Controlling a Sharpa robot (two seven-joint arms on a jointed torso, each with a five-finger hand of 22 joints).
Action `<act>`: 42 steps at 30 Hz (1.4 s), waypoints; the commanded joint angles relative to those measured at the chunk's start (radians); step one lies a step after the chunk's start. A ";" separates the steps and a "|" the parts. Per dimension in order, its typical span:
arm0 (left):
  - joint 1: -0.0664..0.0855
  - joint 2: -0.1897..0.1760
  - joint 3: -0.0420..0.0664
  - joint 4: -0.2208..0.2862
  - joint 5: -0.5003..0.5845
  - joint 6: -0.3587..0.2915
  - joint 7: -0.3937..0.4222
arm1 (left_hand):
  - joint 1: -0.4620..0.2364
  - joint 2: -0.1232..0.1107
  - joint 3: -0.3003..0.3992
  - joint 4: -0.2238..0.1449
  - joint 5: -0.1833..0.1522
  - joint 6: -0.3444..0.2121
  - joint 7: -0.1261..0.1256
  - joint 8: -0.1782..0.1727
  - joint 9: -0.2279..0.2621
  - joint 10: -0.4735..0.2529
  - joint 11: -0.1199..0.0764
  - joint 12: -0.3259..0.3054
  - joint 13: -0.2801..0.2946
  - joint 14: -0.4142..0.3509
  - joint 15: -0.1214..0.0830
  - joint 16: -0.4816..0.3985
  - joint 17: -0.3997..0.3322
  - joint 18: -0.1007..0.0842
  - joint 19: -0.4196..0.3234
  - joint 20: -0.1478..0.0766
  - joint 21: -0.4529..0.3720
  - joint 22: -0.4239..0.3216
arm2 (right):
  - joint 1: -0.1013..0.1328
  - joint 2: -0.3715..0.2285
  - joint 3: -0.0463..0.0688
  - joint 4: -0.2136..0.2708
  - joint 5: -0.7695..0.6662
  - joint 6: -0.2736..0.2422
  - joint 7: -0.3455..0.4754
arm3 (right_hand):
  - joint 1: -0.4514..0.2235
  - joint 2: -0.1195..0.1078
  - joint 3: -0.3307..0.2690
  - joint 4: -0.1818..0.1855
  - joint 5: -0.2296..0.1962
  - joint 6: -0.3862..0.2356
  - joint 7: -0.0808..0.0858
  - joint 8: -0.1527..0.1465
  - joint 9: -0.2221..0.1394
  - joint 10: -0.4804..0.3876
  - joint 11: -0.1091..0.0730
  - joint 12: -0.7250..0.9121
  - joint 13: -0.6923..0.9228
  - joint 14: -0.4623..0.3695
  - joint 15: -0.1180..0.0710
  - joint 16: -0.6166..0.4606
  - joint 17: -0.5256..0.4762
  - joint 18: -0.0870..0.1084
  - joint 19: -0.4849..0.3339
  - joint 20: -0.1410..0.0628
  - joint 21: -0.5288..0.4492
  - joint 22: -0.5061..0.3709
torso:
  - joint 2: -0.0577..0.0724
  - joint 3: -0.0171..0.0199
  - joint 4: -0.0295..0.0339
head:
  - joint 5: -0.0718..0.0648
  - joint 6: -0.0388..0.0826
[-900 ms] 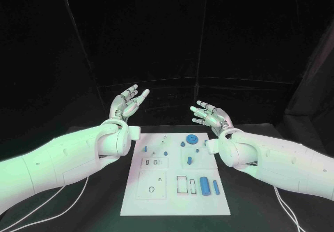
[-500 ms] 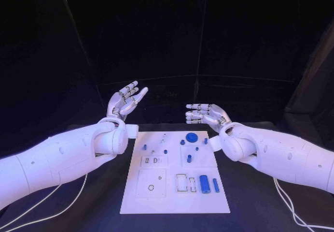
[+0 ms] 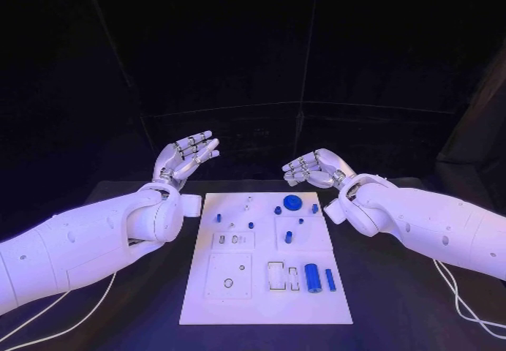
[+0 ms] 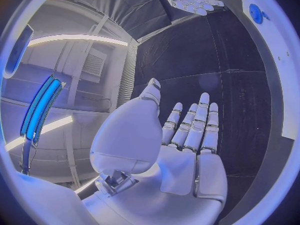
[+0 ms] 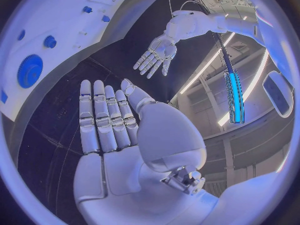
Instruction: Assemble the parts on the task board
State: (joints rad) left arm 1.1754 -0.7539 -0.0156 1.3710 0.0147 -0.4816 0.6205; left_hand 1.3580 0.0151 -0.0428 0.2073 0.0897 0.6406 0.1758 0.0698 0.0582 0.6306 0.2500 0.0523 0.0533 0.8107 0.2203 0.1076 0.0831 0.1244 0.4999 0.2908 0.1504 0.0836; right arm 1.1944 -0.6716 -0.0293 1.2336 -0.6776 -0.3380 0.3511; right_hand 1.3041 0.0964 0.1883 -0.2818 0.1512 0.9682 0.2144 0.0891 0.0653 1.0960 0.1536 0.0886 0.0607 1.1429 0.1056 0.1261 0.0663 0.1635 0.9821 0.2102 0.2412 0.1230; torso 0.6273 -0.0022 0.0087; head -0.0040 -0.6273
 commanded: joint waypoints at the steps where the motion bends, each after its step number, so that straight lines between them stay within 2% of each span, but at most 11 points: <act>1: 0.002 -0.018 0.001 0.030 -0.035 0.051 0.002 | 0.010 0.007 -0.003 -0.019 0.000 0.060 0.103 0.008 0.003 0.084 -0.008 0.013 0.006 0.037 -0.011 0.013 0.002 0.027 0.105 -0.001 0.040 0.016 | 0.020 0.000 0.001 -0.001 -0.178 0.005 -0.066 | -0.001 -0.035 0.040 -0.006 0.019 0.075 -0.021 -0.001 0.002 0.091 -0.028 -0.017 0.003 0.123 -0.039 0.015 0.013 0.019 0.084 -0.043 0.083 0.038 | 0.029 0.0003 0.0062 | -0.003 0.005; 3: 0.002 -0.030 0.001 0.046 -0.037 0.054 0.001 | 0.012 0.012 -0.007 -0.031 0.000 0.081 0.102 0.006 0.002 0.119 -0.013 0.014 0.006 0.065 -0.019 0.020 0.003 0.036 0.154 0.000 0.061 0.023 | 0.029 0.002 0.001 -0.002 -0.231 0.019 -0.101 | 0.000 -0.042 0.044 -0.005 0.023 0.085 -0.027 -0.003 0.002 0.106 -0.034 -0.020 0.003 0.155 -0.051 0.023 0.020 0.017 0.102 -0.057 0.114 0.055 | 0.037 -0.0007 0.0063 | -0.004 0.007; 6: 0.002 -0.049 0.001 0.076 -0.040 0.058 0.000 | 0.013 0.018 -0.010 -0.045 0.000 0.107 0.100 0.003 0.002 0.160 -0.016 0.015 0.008 0.089 -0.026 0.021 0.002 0.044 0.186 -0.001 0.076 0.025 | 0.044 0.005 0.001 0.001 -0.345 0.044 -0.170 | 0.004 -0.059 0.042 -0.006 0.022 0.096 -0.037 -0.007 0.002 0.133 -0.049 -0.020 0.005 0.240 -0.076 0.058 0.045 0.019 0.152 -0.083 0.181 0.092 | 0.052 -0.0043 0.0077 | -0.008 0.010; 9: 0.001 -0.065 0.001 0.103 -0.048 0.064 -0.001 | 0.015 0.024 -0.012 -0.057 0.000 0.127 0.098 0.000 0.003 0.189 -0.019 0.016 0.010 0.101 -0.030 0.018 0.000 0.048 0.208 -0.002 0.085 0.026 | 0.057 0.011 0.002 0.008 -0.485 0.076 -0.239 | 0.003 -0.076 0.038 -0.005 0.020 0.102 -0.045 -0.013 0.002 0.147 -0.060 -0.023 0.005 0.321 -0.097 0.099 0.076 0.019 0.197 -0.107 0.250 0.131 | 0.066 -0.0057 0.0095 | -0.010 0.016; 14: 0.001 -0.082 0.001 0.133 -0.079 0.075 0.000 | 0.018 0.029 -0.012 -0.069 0.000 0.143 0.096 -0.002 0.003 0.206 -0.021 0.017 0.010 0.111 -0.032 0.016 -0.002 0.050 0.224 -0.003 0.091 0.025 | 0.066 0.023 0.002 0.014 -0.687 0.128 -0.320 | -0.012 -0.094 0.040 -0.002 0.014 0.092 -0.044 -0.024 0.001 0.126 -0.064 -0.024 0.004 0.369 -0.109 0.185 0.139 0.017 0.228 -0.122 0.334 0.181 | 0.085 -0.0068 0.0142 | -0.016 0.020; 17: 0.001 -0.090 0.001 0.145 -0.085 0.077 0.001 | 0.019 0.029 -0.012 -0.072 0.000 0.145 0.096 -0.003 0.003 0.208 -0.021 0.017 0.010 0.113 -0.033 0.016 -0.002 0.051 0.227 -0.003 0.092 0.025 | 0.070 0.031 0.003 0.014 -0.768 0.150 -0.348 | -0.022 -0.110 0.042 -0.004 0.006 0.084 -0.043 -0.025 0.000 0.114 -0.063 -0.024 0.005 0.370 -0.111 0.262 0.187 0.018 0.235 -0.125 0.376 0.206 | 0.095 -0.0071 0.0143 | -0.016 0.025; 21: 0.001 -0.095 0.001 0.156 -0.090 0.081 -0.002 | 0.020 0.029 -0.012 -0.074 0.000 0.144 0.096 -0.004 0.003 0.208 -0.021 0.016 0.010 0.115 -0.033 0.015 -0.002 0.051 0.229 -0.003 0.093 0.025 | 0.074 0.041 0.003 0.016 -0.854 0.182 -0.381 | -0.037 -0.113 0.052 0.000 -0.003 0.074 -0.042 -0.025 0.000 0.087 -0.060 -0.024 0.004 0.367 -0.109 0.380 0.260 0.017 0.243 -0.124 0.438 0.243 | 0.105 -0.0075 0.0148 | -0.018 0.028; 26: 0.001 -0.098 0.001 0.168 -0.091 0.085 -0.004 | 0.022 0.029 -0.012 -0.078 0.000 0.140 0.098 -0.005 0.003 0.206 -0.021 0.015 0.010 0.116 -0.033 0.015 -0.003 0.051 0.231 -0.003 0.093 0.024 | 0.077 0.049 0.003 0.016 -0.907 0.203 -0.404 | -0.056 -0.120 0.061 0.003 -0.007 0.061 -0.039 -0.025 0.001 0.073 -0.063 -0.020 0.005 0.363 -0.109 0.522 0.343 0.014 0.247 -0.118 0.518 0.293 | 0.114 -0.0078 0.0135 | -0.020 0.032; 30: 0.001 -0.100 0.001 0.174 -0.092 0.087 -0.006 | 0.022 0.029 -0.012 -0.078 0.000 0.140 0.098 -0.005 0.003 0.206 -0.021 0.015 0.010 0.116 -0.033 0.015 -0.003 0.051 0.231 -0.003 0.093 0.024 | 0.079 0.056 0.003 0.013 -0.927 0.212 -0.412 | -0.059 -0.124 0.065 0.002 -0.008 0.054 -0.042 -0.025 0.001 0.056 -0.056 -0.021 0.004 0.354 -0.104 0.573 0.377 0.016 0.234 -0.115 0.550 0.314 | 0.117 -0.0079 0.0119 | -0.019 0.032; 36: 0.001 -0.102 0.001 0.178 -0.092 0.088 -0.008 | 0.022 0.029 -0.012 -0.079 0.000 0.139 0.098 -0.006 0.002 0.205 -0.020 0.015 0.010 0.117 -0.033 0.015 -0.003 0.051 0.232 -0.003 0.093 0.024 | 0.079 0.070 0.003 0.007 -0.944 0.221 -0.416 | -0.060 -0.120 0.080 0.004 -0.007 0.052 -0.043 -0.024 0.001 0.054 -0.055 -0.016 0.005 0.346 -0.103 0.727 0.525 0.016 0.219 -0.109 0.622 0.369 | 0.121 -0.0080 0.0118 | -0.021 0.027; 42: 0.001 -0.102 0.001 0.177 -0.092 0.089 -0.010 | 0.022 0.028 -0.012 -0.080 0.000 0.139 0.098 -0.006 0.002 0.204 -0.020 0.014 0.009 0.117 -0.033 0.015 -0.003 0.051 0.232 -0.003 0.093 0.024 | 0.080 0.081 0.003 0.000 -0.948 0.226 -0.412 | -0.061 -0.114 0.092 0.005 -0.007 0.054 -0.042 -0.023 0.002 0.057 -0.055 -0.014 0.005 0.343 -0.103 0.796 0.589 0.009 0.225 -0.106 0.681 0.432 | 0.121 -0.0089 0.0144 | -0.021 0.017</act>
State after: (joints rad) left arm 1.1749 -0.8556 -0.0154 1.5463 -0.0677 -0.4077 0.6080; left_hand 1.3780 0.0351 -0.0562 0.1336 0.0897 0.7775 0.1998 0.0706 0.0602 0.8311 0.2287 0.0627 0.0620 0.9205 0.1879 0.1239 0.0816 0.1625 0.7221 0.2883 0.2372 0.1078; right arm 1.2710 -0.5920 -0.0270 1.2344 -1.5970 -0.1309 -0.0541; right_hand 1.2484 -0.0222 0.2742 -0.2765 0.1490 1.0252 0.1719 0.0688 0.0660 1.1573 0.0982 0.0695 0.0647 1.4651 -0.0001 0.9146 0.6481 0.1634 1.2060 0.0998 0.9158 0.5485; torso 0.7471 -0.0106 0.0208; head -0.0246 -0.6057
